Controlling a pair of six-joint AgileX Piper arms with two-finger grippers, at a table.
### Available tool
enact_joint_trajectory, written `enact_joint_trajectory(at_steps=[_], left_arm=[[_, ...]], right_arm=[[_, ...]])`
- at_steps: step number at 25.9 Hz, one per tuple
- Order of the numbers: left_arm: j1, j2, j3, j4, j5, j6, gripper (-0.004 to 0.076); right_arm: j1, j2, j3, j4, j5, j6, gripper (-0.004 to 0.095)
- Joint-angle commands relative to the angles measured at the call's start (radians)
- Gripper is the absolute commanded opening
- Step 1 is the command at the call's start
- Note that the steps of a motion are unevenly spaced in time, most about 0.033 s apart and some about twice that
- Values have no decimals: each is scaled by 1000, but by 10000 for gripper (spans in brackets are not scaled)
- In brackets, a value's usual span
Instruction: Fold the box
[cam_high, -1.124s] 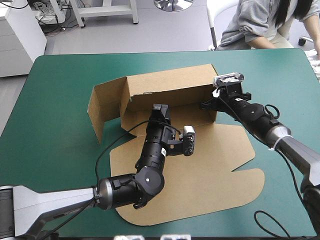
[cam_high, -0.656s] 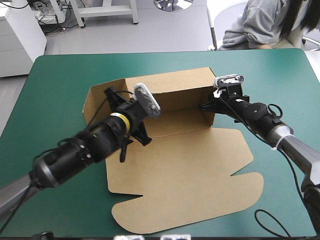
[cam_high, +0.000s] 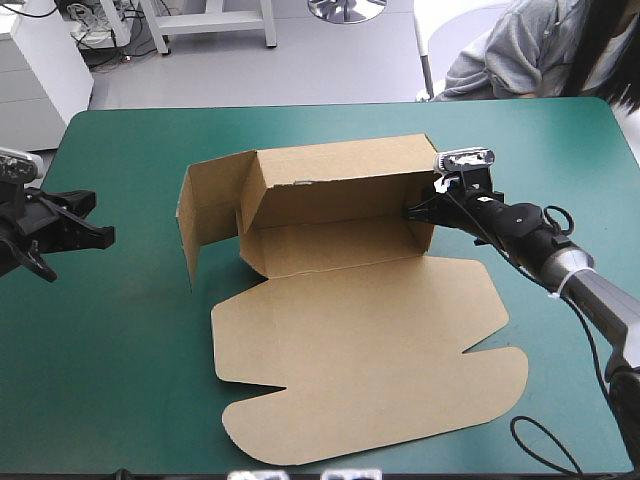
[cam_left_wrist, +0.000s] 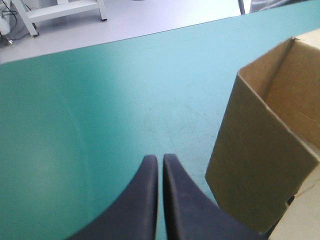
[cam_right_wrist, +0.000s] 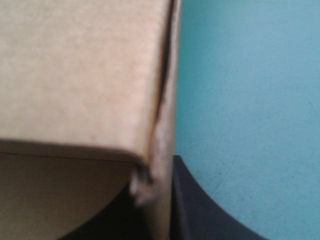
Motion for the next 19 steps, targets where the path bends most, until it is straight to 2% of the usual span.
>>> enact_joint_trajectory(at_steps=[1, 4, 9, 12, 14, 19], left_arm=[[95, 10, 86, -213, -48, 63, 12], [159, 20, 162, -308, -84, 91, 13], [162, 22, 164, -301, -106, 91, 13], [158, 24, 164, -343, -115, 91, 12], [158, 31, 164, -394, -115, 113, 12], [158, 71, 164, -431, -109, 131, 12]], right_arm=[[-9, -40, -26, 14, 5, 12, 2], [-9, -40, -26, 14, 5, 12, 1], [-9, -40, -26, -2, 9, 14, 1], [-9, -42, -45, -70, 45, 98, 2], [-9, -43, -78, -209, 95, 228, 2], [-9, -43, -220, -784, 344, 769, 2]])
